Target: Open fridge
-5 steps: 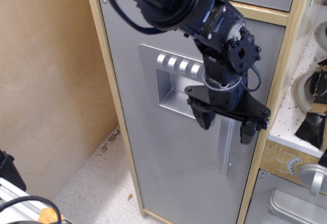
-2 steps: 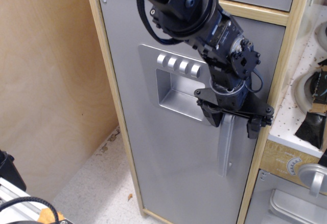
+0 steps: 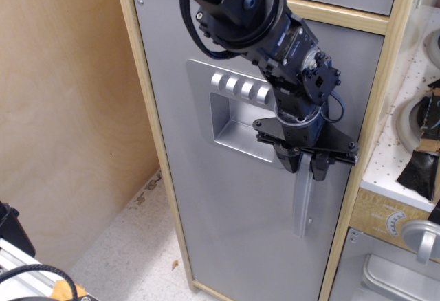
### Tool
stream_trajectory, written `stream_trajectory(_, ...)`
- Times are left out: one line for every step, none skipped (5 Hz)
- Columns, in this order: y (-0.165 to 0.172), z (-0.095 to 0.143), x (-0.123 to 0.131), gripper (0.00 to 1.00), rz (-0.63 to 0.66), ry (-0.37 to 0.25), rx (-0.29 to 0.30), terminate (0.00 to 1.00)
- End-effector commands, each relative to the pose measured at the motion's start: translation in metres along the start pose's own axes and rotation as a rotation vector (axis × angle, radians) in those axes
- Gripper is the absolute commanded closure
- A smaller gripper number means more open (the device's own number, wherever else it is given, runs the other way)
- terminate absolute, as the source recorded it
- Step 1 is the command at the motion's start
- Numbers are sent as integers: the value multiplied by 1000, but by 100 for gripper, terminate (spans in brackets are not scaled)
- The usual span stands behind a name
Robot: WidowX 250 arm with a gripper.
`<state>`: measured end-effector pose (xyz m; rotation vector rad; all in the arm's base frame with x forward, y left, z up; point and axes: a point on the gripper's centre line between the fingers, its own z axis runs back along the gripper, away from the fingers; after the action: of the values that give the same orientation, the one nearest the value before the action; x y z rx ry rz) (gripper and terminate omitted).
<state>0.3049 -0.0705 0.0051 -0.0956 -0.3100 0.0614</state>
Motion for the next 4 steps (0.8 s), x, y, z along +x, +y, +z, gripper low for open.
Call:
stream_trajectory(-1,11,-26,100,25,68,-23,0)
stream_trajectory(1,22,-55,100,65,133,-24,0)
stream_trajectory(9,40,-83,100,94,203,-13,0)
stream_trajectory(21,55,-108,0,91,233,32,0)
